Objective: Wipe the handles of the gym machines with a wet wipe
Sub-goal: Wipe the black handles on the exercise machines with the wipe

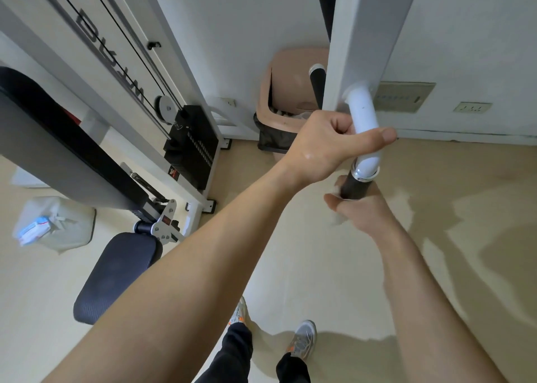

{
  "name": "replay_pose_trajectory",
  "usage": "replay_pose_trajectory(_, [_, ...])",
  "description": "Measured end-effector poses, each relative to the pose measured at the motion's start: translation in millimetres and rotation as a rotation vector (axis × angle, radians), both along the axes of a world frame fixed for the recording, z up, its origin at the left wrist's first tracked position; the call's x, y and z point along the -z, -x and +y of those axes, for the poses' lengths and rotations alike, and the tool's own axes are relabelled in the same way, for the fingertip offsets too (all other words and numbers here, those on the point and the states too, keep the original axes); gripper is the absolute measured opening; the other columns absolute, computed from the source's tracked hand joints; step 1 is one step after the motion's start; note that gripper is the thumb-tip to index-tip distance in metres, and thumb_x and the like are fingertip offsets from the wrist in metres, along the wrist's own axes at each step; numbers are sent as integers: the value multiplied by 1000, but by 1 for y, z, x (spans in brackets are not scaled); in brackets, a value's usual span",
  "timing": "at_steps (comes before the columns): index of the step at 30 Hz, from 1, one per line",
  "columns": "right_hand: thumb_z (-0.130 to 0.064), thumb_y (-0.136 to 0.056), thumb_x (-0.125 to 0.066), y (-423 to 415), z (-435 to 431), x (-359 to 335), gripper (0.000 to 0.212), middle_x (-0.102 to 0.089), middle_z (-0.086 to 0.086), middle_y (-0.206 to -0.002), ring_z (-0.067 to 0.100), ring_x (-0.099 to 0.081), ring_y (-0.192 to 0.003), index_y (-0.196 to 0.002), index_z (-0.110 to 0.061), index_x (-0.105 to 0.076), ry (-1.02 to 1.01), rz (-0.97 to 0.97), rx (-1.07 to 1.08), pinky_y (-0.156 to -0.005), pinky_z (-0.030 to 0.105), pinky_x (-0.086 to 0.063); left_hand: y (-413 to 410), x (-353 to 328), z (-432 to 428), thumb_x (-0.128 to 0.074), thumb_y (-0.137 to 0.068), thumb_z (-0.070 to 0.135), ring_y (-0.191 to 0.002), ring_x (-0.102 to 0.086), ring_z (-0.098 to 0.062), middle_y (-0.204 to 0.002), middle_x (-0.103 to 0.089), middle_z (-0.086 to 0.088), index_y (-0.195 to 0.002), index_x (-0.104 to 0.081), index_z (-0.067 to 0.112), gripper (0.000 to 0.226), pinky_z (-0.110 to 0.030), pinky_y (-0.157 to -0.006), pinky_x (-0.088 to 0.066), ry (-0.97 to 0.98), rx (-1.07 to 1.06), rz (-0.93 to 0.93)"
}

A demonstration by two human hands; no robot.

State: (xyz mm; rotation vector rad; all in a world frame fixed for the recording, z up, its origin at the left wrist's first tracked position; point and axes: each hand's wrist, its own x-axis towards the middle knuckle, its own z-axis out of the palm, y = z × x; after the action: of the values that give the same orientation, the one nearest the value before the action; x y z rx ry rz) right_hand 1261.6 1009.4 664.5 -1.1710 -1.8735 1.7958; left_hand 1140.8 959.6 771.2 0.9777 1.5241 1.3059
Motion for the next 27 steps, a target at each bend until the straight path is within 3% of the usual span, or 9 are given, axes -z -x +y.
replay_pose_trajectory(3, [2, -77, -70, -8, 14, -40, 23, -55, 0, -53, 21, -53, -56, -66, -8, -52, -146, 178, -129, -57, 41, -52, -3, 4, 1, -82, -82, 28, -55, -35, -20, -57, -41, -8, -62, -47, -13, 57, -28, -54, -27, 24, 23, -13])
replay_pose_trajectory(7, [4, -76, -71, 8, -14, -32, 28, -52, -8, -50, 6, -46, -48, -60, -1, -49, -299, 236, 346, -48, 19, -39, -9, 5, 3, -82, -83, 26, -53, -34, -18, -55, -37, -6, -60, -44, -4, 53, -25, -52, -25, 36, -14, -26])
replay_pose_trajectory(9, [-1, -74, -71, 25, -26, -9, 31, -53, -16, -49, 2, -45, -49, -56, -19, -54, -168, 271, 623, -54, 23, -39, -10, 5, 6, -81, -84, 26, -50, -30, -17, -53, -33, -3, -58, -40, 3, 54, -25, -52, -23, 23, -33, -12])
replay_pose_trajectory(11, [-8, -72, -67, 32, -29, 17, 22, -50, -12, -49, 11, -45, -49, -55, -16, -54, 53, 289, 726, -56, 32, -40, -7, 3, 6, -81, -84, 26, -55, -28, -21, -58, -30, -8, -59, -38, -4, 59, -32, -56, -20, 7, -32, 1])
replay_pose_trajectory(15, [2, -81, -68, 10, -23, 5, 33, -59, 6, -53, 20, -54, -46, -55, -16, -57, 2, 16, 311, -54, 34, -48, 2, 1, 1, -82, -84, 25, -55, -22, -18, -58, -25, -5, -57, -38, -2, 58, -28, -53, -18, 3, -1, 27])
replay_pose_trajectory(18, [1, -79, -69, -6, -1, -45, 30, -59, 4, -54, 20, -58, -51, -62, -19, -56, -87, 93, -86, -53, 36, -51, 3, 3, -3, -82, -83, 26, -52, -33, -16, -53, -39, -5, -59, -47, -7, 53, -24, -52, -27, 16, 10, 20])
replay_pose_trajectory(20, [-6, -75, -70, -8, 11, -64, 17, -61, -3, -66, 17, -61, -65, -73, -20, -60, -158, 155, -139, -59, 34, -53, 0, 5, -5, -82, -83, 28, -55, -41, -19, -58, -49, -11, -65, -50, -16, 57, -27, -54, -31, 20, 13, 3])
replay_pose_trajectory(23, [1, -73, -70, 4, -4, -50, 16, -58, -13, -57, 10, -56, -57, -70, -6, -57, -255, 221, 123, -54, 27, -49, -4, 6, -4, -82, -83, 28, -54, -39, -19, -58, -45, -10, -63, -45, -11, 57, -27, -53, -29, 18, -18, -24])
replay_pose_trajectory(27, [10, -81, -66, 27, -32, 8, 34, -49, -13, -45, 1, -42, -42, -62, -6, -44, -77, 204, 553, -45, 19, -37, -2, 4, 1, -82, -84, 26, -52, -25, -16, -57, -27, -4, -61, -42, 2, 52, -24, -51, -20, 5, -38, -8])
